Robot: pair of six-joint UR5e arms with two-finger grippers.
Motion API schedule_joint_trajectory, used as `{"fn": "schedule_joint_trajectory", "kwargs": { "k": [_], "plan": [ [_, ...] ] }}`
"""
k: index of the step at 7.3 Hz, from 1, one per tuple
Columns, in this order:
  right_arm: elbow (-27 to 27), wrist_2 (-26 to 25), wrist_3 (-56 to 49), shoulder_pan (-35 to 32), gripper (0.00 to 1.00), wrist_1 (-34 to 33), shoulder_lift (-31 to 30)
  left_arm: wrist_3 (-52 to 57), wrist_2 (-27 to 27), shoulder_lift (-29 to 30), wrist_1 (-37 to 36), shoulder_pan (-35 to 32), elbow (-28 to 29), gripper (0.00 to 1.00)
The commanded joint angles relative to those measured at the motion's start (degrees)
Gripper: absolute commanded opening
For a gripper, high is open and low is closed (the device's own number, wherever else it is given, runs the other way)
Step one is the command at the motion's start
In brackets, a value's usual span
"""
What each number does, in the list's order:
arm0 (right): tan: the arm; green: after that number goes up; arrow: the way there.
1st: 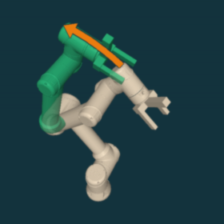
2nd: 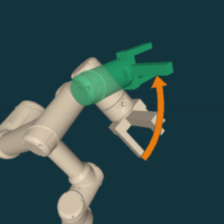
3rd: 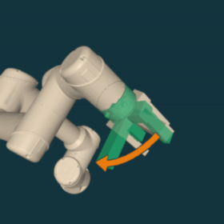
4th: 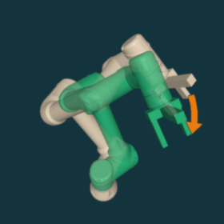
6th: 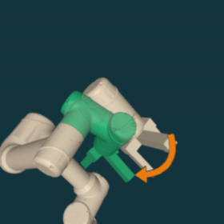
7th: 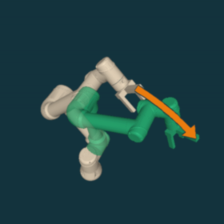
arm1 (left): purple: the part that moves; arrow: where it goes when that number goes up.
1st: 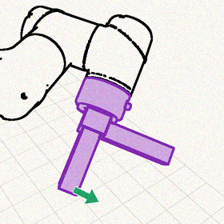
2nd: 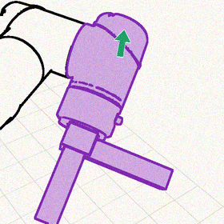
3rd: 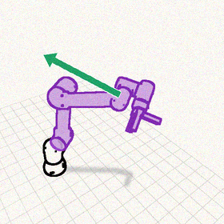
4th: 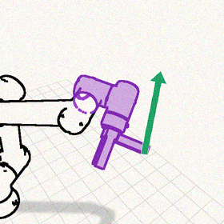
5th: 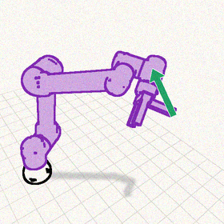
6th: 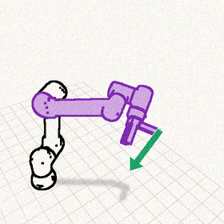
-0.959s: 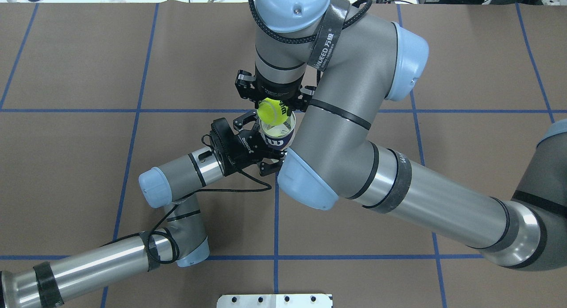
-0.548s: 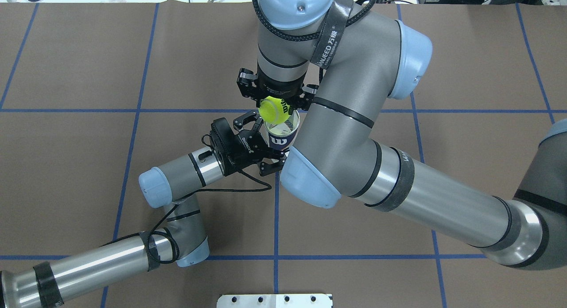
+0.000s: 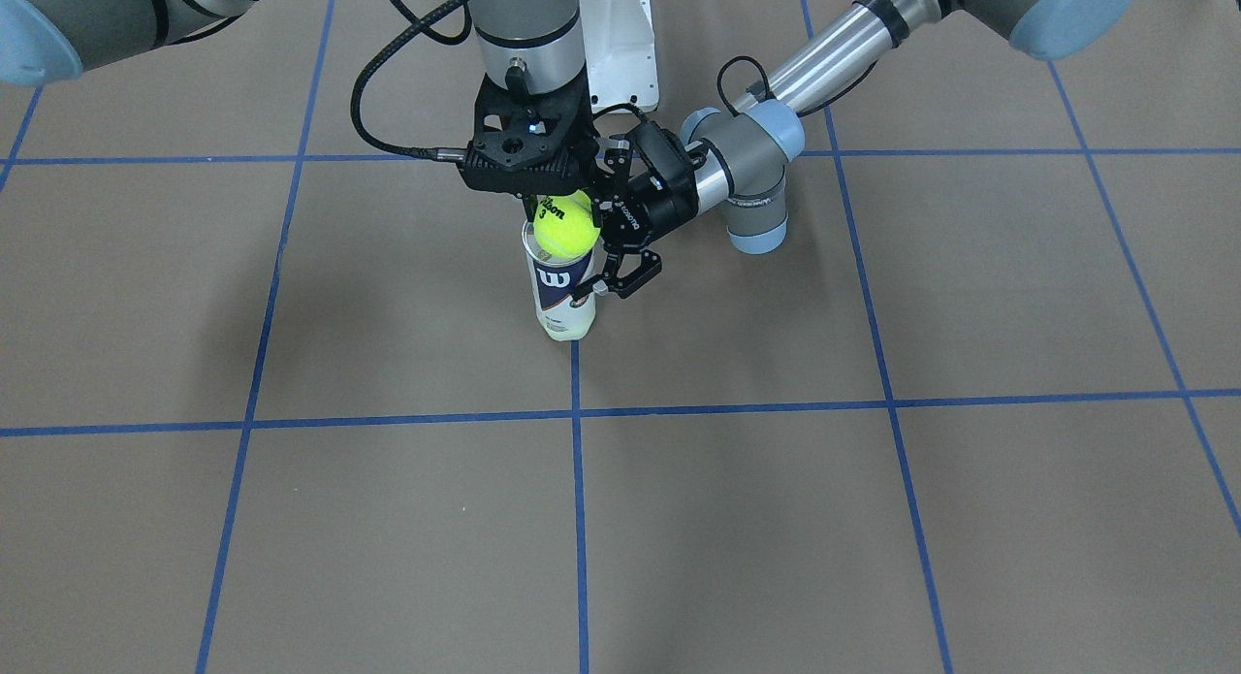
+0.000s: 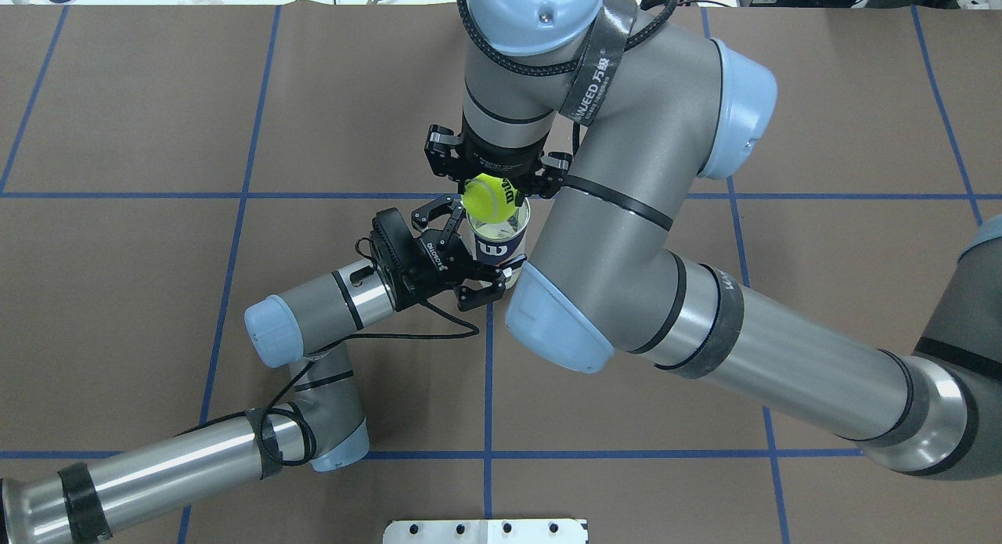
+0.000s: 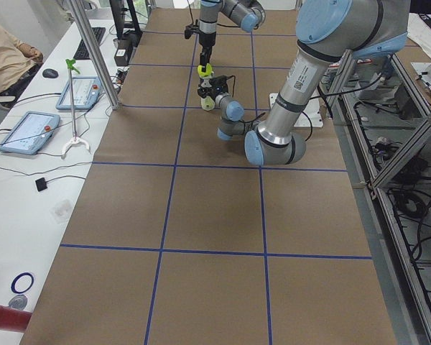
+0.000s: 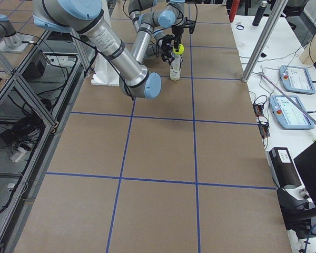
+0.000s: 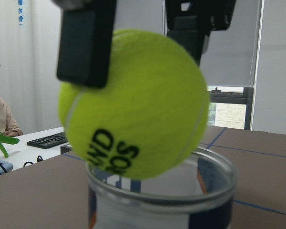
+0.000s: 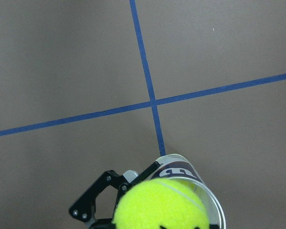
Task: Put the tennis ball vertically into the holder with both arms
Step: 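Press the second ball down into the can with the right gripper, then open the right gripper and push the ball fully into the can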
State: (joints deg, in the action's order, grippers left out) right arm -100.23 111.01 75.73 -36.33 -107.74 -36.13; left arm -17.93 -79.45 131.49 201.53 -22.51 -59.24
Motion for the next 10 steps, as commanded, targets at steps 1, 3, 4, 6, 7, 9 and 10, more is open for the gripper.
{"fn": "schedule_joint_trajectory", "kwargs": {
  "k": [1,3,4,6,7,9,10],
  "plan": [
    [-2.6,-0.4,-1.1,-0.1,1.0,-1.8,-1.2,0.0,0.0,0.0,0.0,0.0,0.0,0.99],
    [-2.9,-0.4,-1.4,-0.1,1.0,-2.2,-1.0,0.0,0.0,0.0,0.0,0.0,0.0,0.99],
    [-2.9,-0.4,-1.4,-0.1,1.0,-2.2,-0.7,0.0,0.0,0.0,0.0,0.0,0.0,0.99],
    [-2.9,-0.6,-2.0,-0.3,1.0,-2.1,-0.8,0.0,0.0,0.0,0.0,0.0,0.0,0.99],
    [-2.3,-1.1,-3.9,-0.1,0.96,-1.9,-1.0,0.0,0.0,0.0,0.0,0.0,0.0,0.99],
    [-2.2,-1.8,-4.2,0.1,0.0,-1.9,-1.0,0.0,0.0,0.0,0.0,0.0,0.0,0.99],
    [-1.6,-1.9,-4.0,0.9,0.0,-1.9,-0.8,0.0,0.0,0.0,0.0,0.0,0.0,0.99]
  ]
}}
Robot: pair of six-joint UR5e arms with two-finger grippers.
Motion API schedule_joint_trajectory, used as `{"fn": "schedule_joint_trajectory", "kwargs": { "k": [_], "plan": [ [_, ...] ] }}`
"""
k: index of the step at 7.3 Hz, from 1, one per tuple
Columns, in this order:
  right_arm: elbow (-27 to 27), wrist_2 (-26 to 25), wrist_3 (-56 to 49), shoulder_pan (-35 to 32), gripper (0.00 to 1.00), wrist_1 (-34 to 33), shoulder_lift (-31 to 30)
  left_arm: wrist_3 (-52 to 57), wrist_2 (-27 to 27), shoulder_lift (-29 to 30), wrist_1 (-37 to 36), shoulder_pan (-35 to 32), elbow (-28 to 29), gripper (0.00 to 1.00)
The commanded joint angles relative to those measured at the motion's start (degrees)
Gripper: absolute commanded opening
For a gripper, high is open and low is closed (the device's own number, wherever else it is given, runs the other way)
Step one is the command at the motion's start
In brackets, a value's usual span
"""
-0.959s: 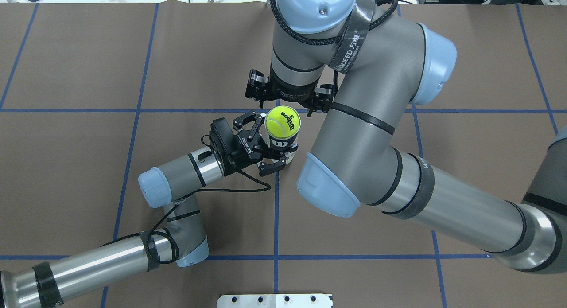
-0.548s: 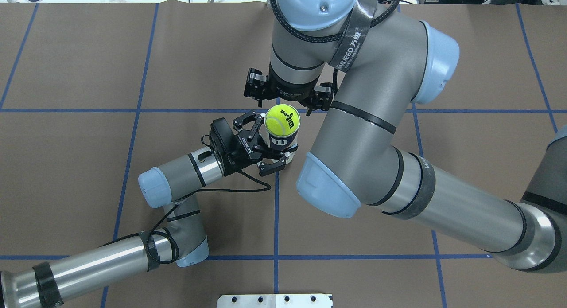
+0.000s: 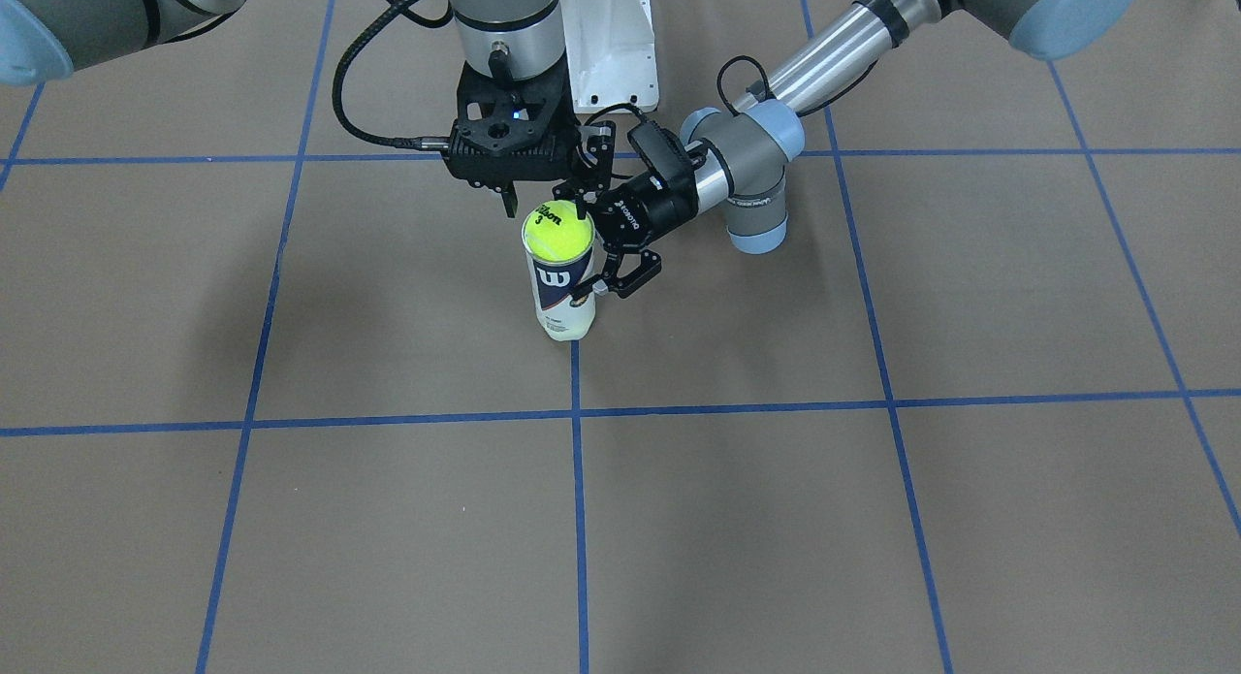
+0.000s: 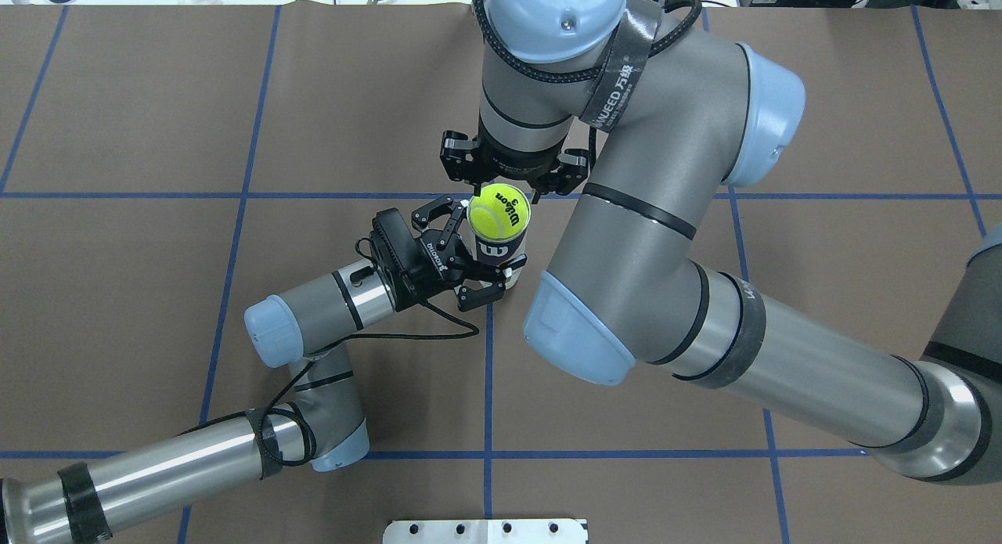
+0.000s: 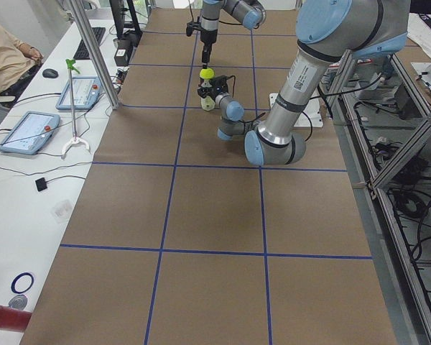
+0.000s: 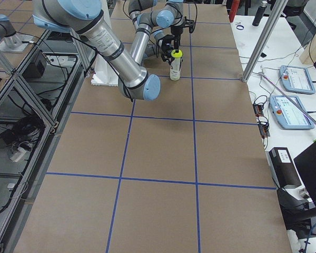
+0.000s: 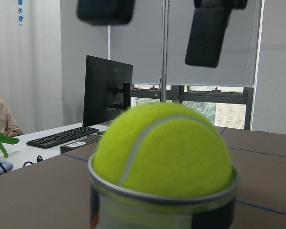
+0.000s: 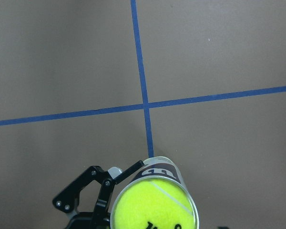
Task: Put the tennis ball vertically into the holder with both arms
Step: 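Open the right gripper and push the ball fully into the can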
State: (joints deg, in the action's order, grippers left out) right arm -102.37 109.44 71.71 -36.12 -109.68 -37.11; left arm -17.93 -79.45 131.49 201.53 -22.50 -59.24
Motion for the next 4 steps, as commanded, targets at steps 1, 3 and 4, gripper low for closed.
{"fn": "schedule_joint_trajectory", "kwargs": {
  "k": [1,3,4],
  "plan": [
    [1.5,-0.3,0.0,1.6,0.0,0.4,0.2,0.0,0.0,0.0,0.0,0.0,0.0,0.99],
    [1.8,-0.4,-0.1,2.3,0.0,0.5,0.1,0.0,0.0,0.0,0.0,0.0,0.0,0.99],
    [1.1,-0.3,-0.2,2.1,0.0,0.5,0.4,0.0,0.0,0.0,0.0,0.0,0.0,0.99]
  ]
}}
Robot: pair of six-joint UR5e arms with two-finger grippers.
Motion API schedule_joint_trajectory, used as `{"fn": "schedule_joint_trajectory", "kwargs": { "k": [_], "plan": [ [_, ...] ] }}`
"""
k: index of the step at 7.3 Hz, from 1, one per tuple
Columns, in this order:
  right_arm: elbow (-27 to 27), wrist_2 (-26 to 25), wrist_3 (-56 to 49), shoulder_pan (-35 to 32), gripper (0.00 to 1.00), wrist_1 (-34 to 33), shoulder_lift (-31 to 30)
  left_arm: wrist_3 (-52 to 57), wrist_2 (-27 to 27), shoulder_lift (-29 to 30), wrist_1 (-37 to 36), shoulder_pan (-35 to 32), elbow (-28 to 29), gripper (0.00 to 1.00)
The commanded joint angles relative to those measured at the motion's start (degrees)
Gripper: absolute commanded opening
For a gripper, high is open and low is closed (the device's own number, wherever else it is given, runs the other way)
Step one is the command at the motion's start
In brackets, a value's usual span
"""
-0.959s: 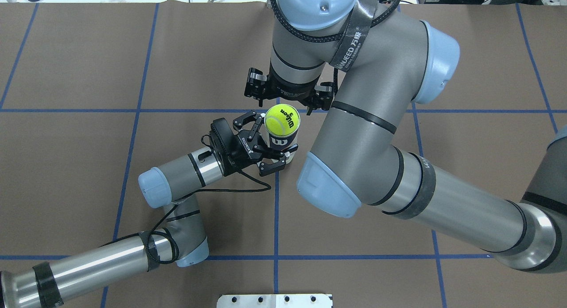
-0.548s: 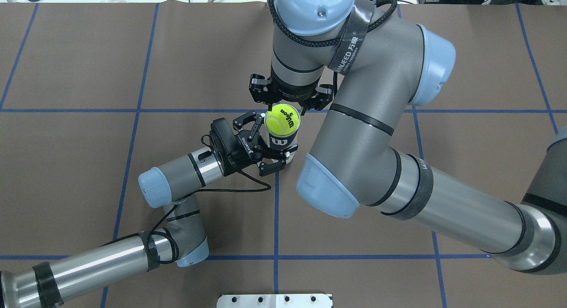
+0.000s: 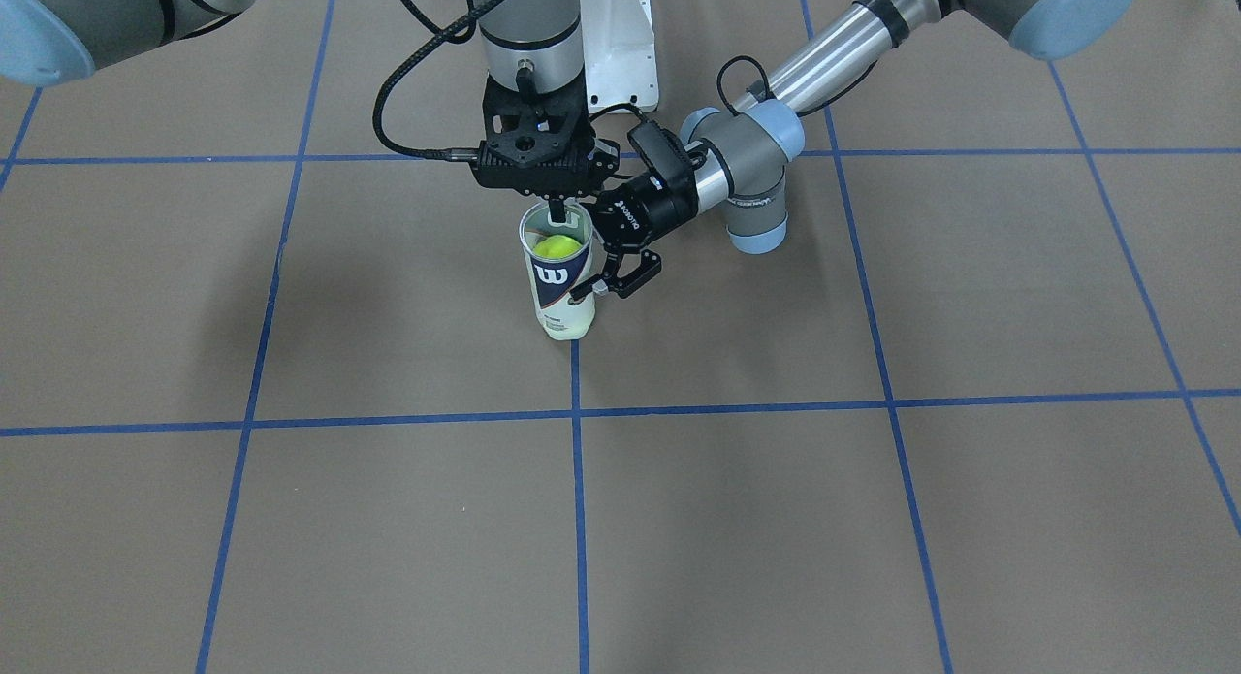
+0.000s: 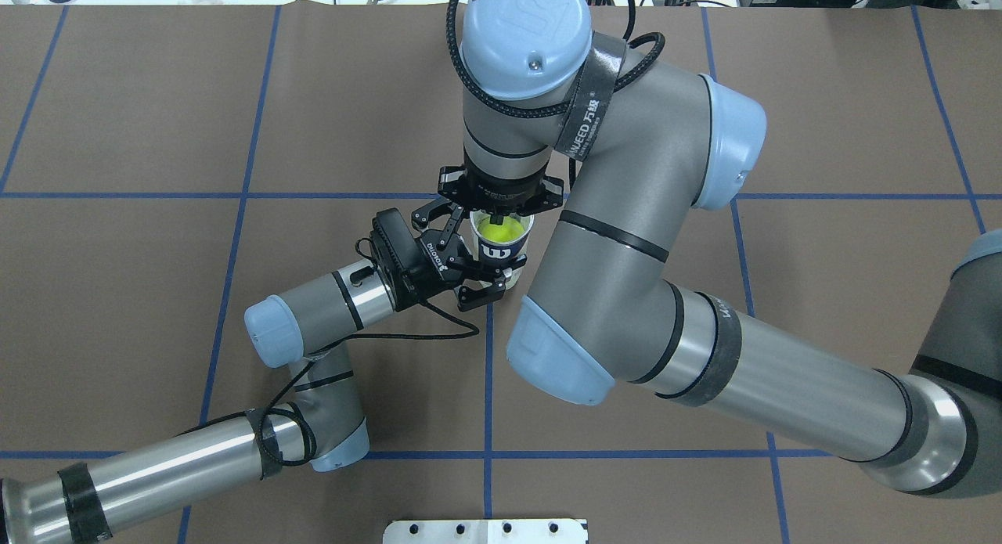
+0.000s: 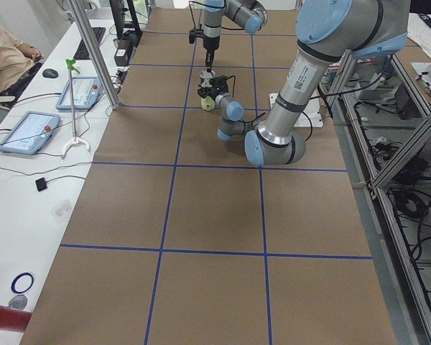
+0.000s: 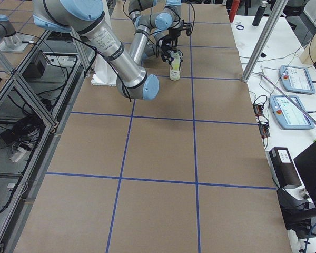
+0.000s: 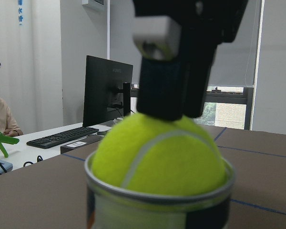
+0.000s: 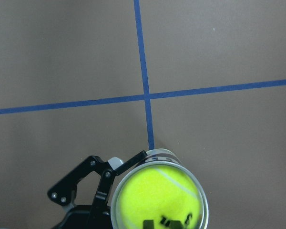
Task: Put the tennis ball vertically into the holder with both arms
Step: 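Open the right gripper and push the ball fully into the can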
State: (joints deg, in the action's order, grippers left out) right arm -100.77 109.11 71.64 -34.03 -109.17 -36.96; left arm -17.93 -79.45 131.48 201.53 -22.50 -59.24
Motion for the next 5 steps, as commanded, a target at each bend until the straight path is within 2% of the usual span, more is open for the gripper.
{"fn": "schedule_joint_trajectory", "kwargs": {
  "k": [1,2,4,5],
  "plan": [
    [-1.3,0.2,-0.4,-0.8,0.38,0.0,0.3,0.0,0.0,0.0,0.0,0.0,0.0,0.99],
    [-2.4,0.8,-1.2,-2.6,0.99,-0.6,0.4,0.0,0.0,0.0,0.1,0.0,0.0,0.99],
    [-3.0,5.4,-5.5,-8.0,1.0,-1.7,0.1,-0.1,-0.1,0.1,0.2,-0.1,-0.8,0.99],
    [-3.5,5.8,-7.5,-9.9,1.0,-1.7,-0.8,-0.3,-0.1,0.1,0.2,-0.3,-2.7,0.99]
  ]
}}
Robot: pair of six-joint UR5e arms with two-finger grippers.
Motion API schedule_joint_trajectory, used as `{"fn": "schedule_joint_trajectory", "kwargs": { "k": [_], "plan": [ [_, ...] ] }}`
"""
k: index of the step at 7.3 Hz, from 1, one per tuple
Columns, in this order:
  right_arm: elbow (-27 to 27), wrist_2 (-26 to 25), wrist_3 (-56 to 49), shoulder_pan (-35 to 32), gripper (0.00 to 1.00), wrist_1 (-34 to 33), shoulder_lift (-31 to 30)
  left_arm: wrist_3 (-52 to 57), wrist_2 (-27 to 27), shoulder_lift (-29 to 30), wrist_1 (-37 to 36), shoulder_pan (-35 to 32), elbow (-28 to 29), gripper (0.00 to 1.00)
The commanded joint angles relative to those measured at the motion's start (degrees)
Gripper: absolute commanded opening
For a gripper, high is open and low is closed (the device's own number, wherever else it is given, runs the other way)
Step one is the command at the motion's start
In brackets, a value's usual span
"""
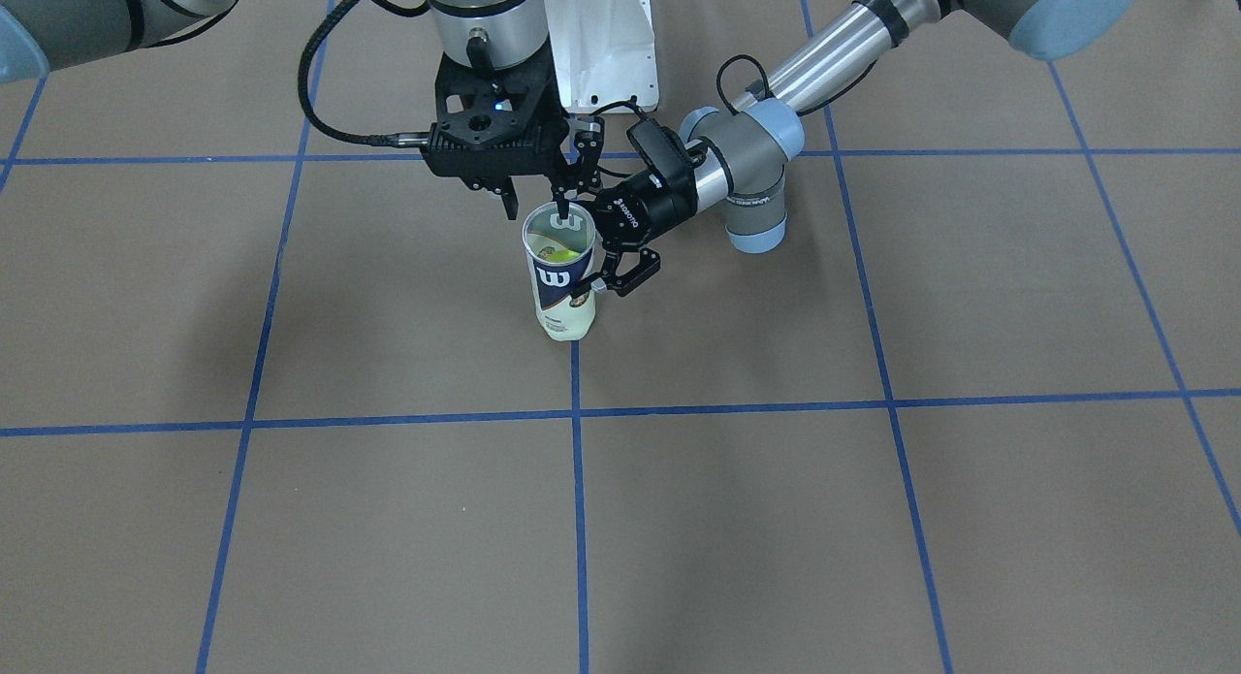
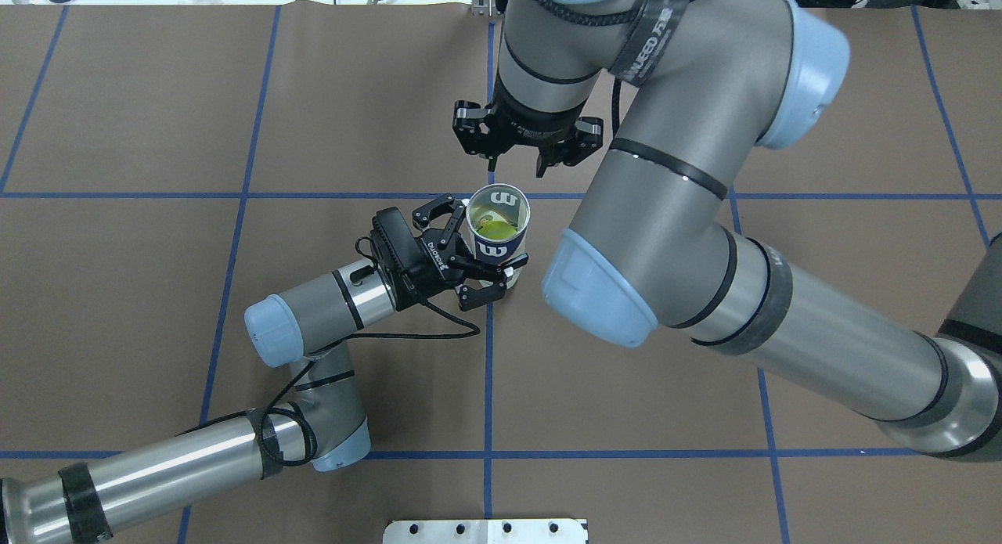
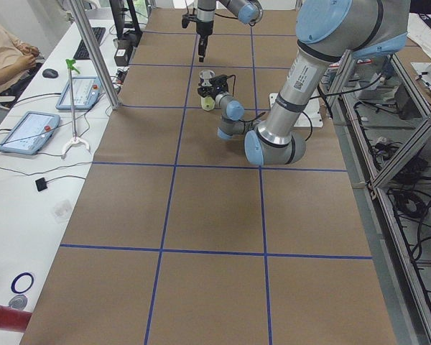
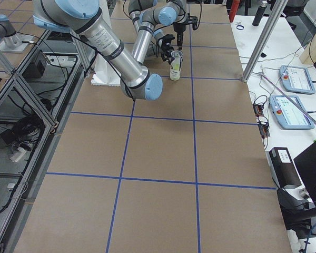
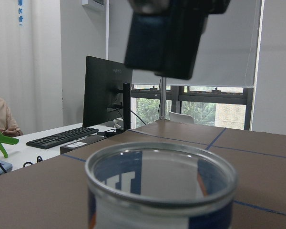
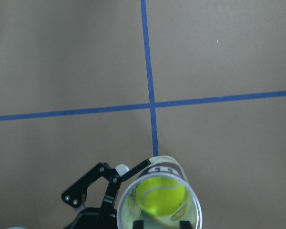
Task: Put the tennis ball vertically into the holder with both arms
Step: 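Raise the right gripper away while the left gripper releases the can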
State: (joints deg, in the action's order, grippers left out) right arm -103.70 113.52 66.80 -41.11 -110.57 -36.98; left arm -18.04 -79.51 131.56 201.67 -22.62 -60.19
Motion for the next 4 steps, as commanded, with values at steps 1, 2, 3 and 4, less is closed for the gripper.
{"fn": "schedule_joint_trajectory", "kwargs": {
  "k": [1,2,3,4],
  "plan": [
    [-0.5,2.1,-5.0,-4.2,1.0,-0.4,-2.1,-0.3,0.1,-0.2,0.0,-0.3,-3.5,0.99],
    [-0.7,2.5,-8.5,-5.9,1.0,-0.5,-3.7,-0.5,0.1,-0.2,0.0,-0.3,-5.4,0.99],
    [-0.7,2.7,-12.6,-7.8,1.0,-0.4,-5.5,-0.5,0.1,-0.2,0.0,-0.6,-6.9,0.99],
    [-0.5,4.5,-16.3,-10.1,1.0,-0.4,-7.0,-0.5,0.1,-0.2,0.0,-0.8,-7.6,0.99]
  ]
}}
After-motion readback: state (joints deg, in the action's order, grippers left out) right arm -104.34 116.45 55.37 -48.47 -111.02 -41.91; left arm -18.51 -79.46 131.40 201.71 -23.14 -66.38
